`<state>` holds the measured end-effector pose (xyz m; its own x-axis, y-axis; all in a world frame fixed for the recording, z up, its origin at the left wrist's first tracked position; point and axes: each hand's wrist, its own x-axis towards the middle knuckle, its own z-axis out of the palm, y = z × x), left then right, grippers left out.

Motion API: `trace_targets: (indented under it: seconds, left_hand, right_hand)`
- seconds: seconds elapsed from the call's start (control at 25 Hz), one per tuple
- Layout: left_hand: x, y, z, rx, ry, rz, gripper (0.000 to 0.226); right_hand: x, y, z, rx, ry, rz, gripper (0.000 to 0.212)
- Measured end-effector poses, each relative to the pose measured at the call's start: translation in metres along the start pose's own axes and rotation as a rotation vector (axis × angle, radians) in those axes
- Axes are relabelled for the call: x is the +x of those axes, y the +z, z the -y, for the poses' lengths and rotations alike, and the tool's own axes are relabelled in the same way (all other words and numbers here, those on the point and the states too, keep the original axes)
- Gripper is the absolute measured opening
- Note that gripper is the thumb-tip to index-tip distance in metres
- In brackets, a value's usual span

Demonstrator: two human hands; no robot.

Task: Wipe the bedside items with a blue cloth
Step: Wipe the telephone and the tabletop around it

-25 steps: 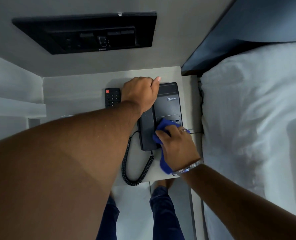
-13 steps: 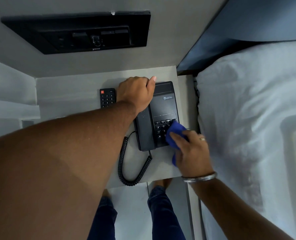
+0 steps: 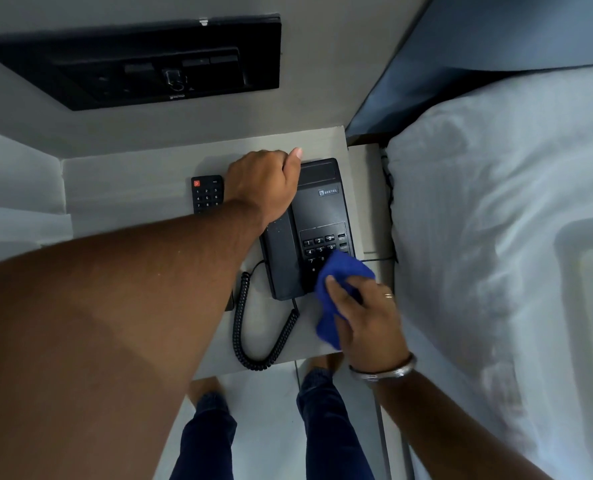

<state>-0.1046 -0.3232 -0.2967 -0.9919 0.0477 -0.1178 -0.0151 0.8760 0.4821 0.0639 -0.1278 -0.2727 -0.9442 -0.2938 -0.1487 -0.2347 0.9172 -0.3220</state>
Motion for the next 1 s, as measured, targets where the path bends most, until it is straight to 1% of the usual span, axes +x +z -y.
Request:
trace_targets:
  seconds: [0.04,0.12,0.32,0.36,0.4,0.44,0.48,0.52,0.56,0.6,0.64,0.68,0.76,0.84,0.92,0.96,1.0]
  left_hand:
    - [0.0,0.0,0.0,-0.003,0.002,0.002,0.055]
    - [0.0,-0.001,0.0,-0.02,0.013,0.008,0.055]
    - [-0.002,-0.004,-0.001,-0.05,0.033,0.004,0.055]
    - [-0.001,-0.004,-0.001,-0.047,0.029,0.0,0.056]
    - [-0.001,-0.004,0.0,-0.044,0.021,-0.006,0.056]
    - [-0.001,-0.003,0.001,-0.04,0.013,-0.01,0.057]
    - [-0.001,-0.003,0.001,-0.039,0.012,-0.012,0.058]
    - [-0.001,-0.002,0.0,-0.041,0.012,-0.011,0.059]
    - [-0.002,-0.002,0.0,-0.046,0.013,-0.006,0.06]
    - [-0.003,-0.002,0.0,-0.049,0.012,-0.001,0.06]
    - [-0.002,-0.002,0.001,-0.046,0.01,0.001,0.059]
    - [-0.001,-0.001,0.001,-0.04,0.005,0.0,0.059]
    - [-0.001,-0.001,0.001,-0.019,0.0,-0.009,0.058]
    - [-0.001,0.001,-0.001,0.009,-0.016,-0.018,0.057]
    - [0.0,0.003,-0.002,0.026,-0.047,-0.019,0.057]
    - [0.001,0.002,-0.002,0.031,-0.062,-0.014,0.057]
    - [0.001,0.001,-0.003,0.037,-0.074,-0.011,0.057]
  right_hand:
    - [0.006,0.006,0.011,0.011,-0.049,0.013,0.054]
    - [0.011,0.016,0.018,0.033,-0.057,0.078,0.056]
    - [-0.001,0.026,-0.008,-0.052,-0.089,0.119,0.062]
    - [-0.006,0.027,-0.013,-0.033,-0.038,0.147,0.06]
    - [-0.009,0.027,-0.017,0.045,0.099,0.151,0.051]
    - [-0.012,0.025,-0.02,0.151,0.298,0.114,0.04]
    - [-0.014,0.022,-0.022,0.231,0.485,0.049,0.035]
    - [-0.013,0.017,-0.023,0.255,0.569,-0.024,0.04]
    - [-0.009,0.012,-0.025,0.206,0.517,-0.082,0.05]
    - [0.002,0.006,-0.027,0.142,0.401,-0.142,0.057]
    - [0.023,-0.001,-0.028,0.104,0.303,-0.192,0.058]
    - [0.053,-0.007,-0.028,0.079,0.251,-0.195,0.056]
    - [0.111,-0.01,-0.025,0.057,0.195,-0.104,0.054]
    - [0.131,-0.006,-0.028,0.046,0.172,0.011,0.055]
    - [0.1,-0.004,-0.039,-0.002,0.129,0.112,0.056]
    - [0.071,-0.007,-0.045,-0.09,0.06,0.189,0.059]
    - [0.041,-0.009,-0.051,-0.222,-0.036,0.329,0.062]
